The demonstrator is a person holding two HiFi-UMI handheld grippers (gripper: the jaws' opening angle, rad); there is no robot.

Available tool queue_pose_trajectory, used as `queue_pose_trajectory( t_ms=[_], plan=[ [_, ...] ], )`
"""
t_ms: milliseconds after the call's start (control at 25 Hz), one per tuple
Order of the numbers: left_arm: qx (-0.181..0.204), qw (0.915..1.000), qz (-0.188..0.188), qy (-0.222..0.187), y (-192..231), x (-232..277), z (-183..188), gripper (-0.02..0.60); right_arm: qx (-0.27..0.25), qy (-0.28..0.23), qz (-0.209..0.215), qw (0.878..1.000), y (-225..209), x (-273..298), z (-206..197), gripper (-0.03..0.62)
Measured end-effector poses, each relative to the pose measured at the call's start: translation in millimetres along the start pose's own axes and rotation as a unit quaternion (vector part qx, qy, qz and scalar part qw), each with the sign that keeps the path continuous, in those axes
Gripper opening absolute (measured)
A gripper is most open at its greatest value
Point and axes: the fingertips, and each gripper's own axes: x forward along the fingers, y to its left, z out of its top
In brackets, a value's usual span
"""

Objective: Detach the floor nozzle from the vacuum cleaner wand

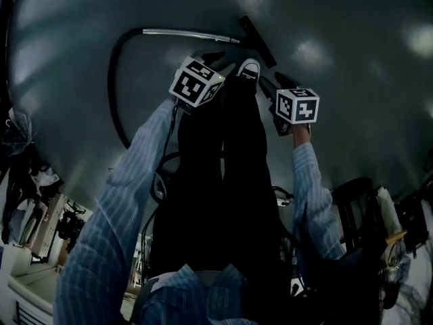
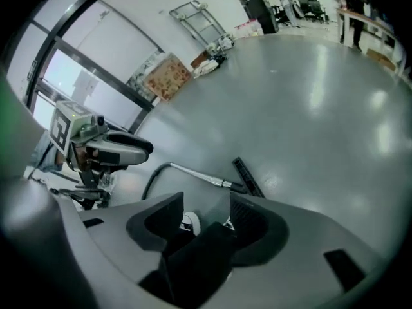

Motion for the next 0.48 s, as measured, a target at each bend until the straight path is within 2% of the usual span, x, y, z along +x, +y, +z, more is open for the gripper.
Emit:
queue_pose_trajectory(
  t_ms=[80,160,240,320,400,480],
  plan=[
    [0.049,0.998,0.01,0.038,21,34,-22,0.137,-0.034,0.017,-0.02,0.999,-24,30,-5,0.22],
    [0.12,0.9893,0.006,0.083,37,72,-49,0.17,-0.068,0.034,-0.039,0.996,-50,62,-12,0.249],
    [0.202,0.9717,0.005,0.122,55,108,-74,0.187,-0.099,0.051,-0.056,0.992,-74,93,-18,0.256],
    [0.267,0.9513,0.01,0.153,78,139,-94,0.192,-0.126,0.063,-0.073,0.987,-96,121,-21,0.259],
    [0.299,0.9371,0.016,0.179,102,169,-112,0.192,-0.141,0.072,-0.089,0.983,-118,143,-25,0.262],
    [0.309,0.9301,0.021,0.197,124,198,-126,0.192,-0.144,0.08,-0.096,0.982,-137,164,-34,0.264]
  ],
)
